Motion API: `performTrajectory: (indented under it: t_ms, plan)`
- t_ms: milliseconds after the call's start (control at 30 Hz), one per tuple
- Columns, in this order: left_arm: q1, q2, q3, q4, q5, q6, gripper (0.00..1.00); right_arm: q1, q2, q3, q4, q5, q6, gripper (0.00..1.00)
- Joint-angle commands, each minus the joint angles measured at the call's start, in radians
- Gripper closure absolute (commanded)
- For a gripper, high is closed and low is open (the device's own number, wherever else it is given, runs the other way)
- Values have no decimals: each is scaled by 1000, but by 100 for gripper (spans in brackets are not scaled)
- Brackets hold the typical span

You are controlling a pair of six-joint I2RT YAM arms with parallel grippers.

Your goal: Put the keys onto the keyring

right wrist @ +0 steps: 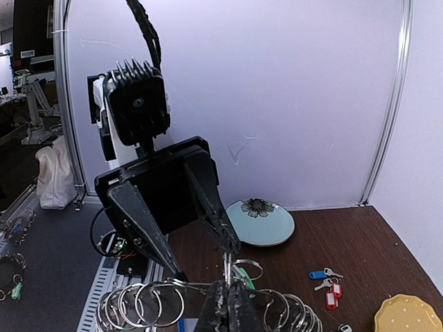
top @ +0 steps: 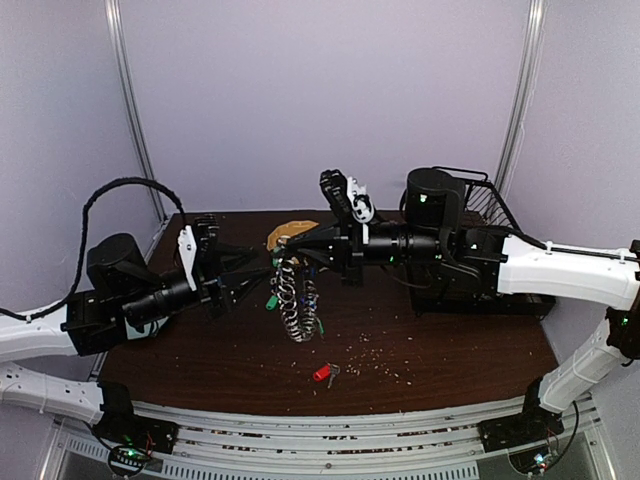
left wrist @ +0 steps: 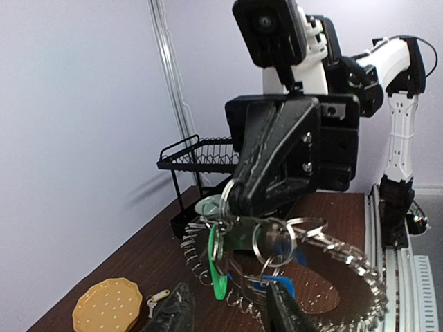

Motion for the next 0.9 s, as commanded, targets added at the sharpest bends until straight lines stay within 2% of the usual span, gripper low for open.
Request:
performTrajectory:
  t_ms: [0, 133, 300, 433, 567, 733, 867]
  plan:
    - [7, -23, 0, 183, 42, -56, 65, 2, -26, 29, 46, 15, -7, 100]
    - [7, -13, 21, 204, 96, -56, 65, 2, -27, 29, 38, 18, -16, 100]
    - [7, 49, 74, 103, -14, -29, 69, 2, -30, 29, 39, 15, -15, 100]
    - [7, 67, 84, 126, -1, -44, 76, 2, -29, 28, 38, 2, -17, 100]
    - [8, 60, 79, 124, -77, -54, 81, 2, -30, 28, 40, -4, -17, 100]
    - [34, 53, 81, 101, -82, -66, 80, 1, -32, 29, 37, -13, -18, 100]
    - [34, 93, 102, 56, -21, -61, 74, 2, -33, 29, 41, -8, -15, 100]
